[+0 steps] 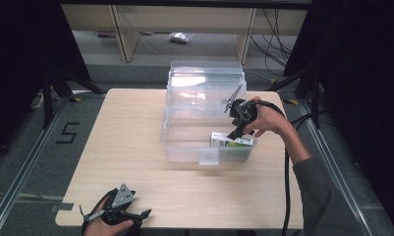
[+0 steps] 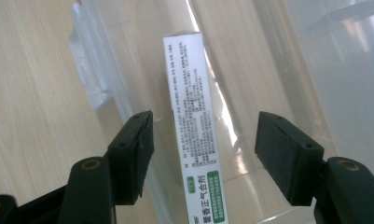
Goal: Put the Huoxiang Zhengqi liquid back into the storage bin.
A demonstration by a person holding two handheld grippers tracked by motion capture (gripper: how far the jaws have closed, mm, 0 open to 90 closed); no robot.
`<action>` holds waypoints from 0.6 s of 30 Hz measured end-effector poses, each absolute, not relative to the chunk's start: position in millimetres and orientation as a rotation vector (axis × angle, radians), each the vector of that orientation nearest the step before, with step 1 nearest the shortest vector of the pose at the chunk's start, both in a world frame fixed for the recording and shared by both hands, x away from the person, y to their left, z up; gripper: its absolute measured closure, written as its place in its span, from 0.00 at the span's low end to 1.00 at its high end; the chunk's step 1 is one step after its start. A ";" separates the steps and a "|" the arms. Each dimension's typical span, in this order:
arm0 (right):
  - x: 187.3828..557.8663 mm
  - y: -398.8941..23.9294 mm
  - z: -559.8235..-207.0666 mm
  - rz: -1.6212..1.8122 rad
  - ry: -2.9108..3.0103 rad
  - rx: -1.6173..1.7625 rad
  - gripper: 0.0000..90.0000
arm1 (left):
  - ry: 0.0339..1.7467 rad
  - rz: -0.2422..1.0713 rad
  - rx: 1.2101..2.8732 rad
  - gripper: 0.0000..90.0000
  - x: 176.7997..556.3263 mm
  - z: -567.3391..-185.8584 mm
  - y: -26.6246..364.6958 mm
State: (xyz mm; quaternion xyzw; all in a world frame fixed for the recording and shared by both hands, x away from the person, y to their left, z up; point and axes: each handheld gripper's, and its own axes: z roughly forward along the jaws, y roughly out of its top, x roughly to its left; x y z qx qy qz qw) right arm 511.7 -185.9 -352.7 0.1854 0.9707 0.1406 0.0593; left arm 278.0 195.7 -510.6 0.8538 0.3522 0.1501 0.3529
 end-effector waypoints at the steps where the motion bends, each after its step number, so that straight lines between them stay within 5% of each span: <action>1: 511.7 -185.9 -352.7 0.426 2.940 0.561 0.41 | 0.927 0.392 2.185 0.18 277.8 -511.6 194.4; 18: 490.6 -202.4 -344.3 0.632 2.790 0.762 0.32 | 0.924 0.382 2.198 0.18 277.9 -511.2 195.3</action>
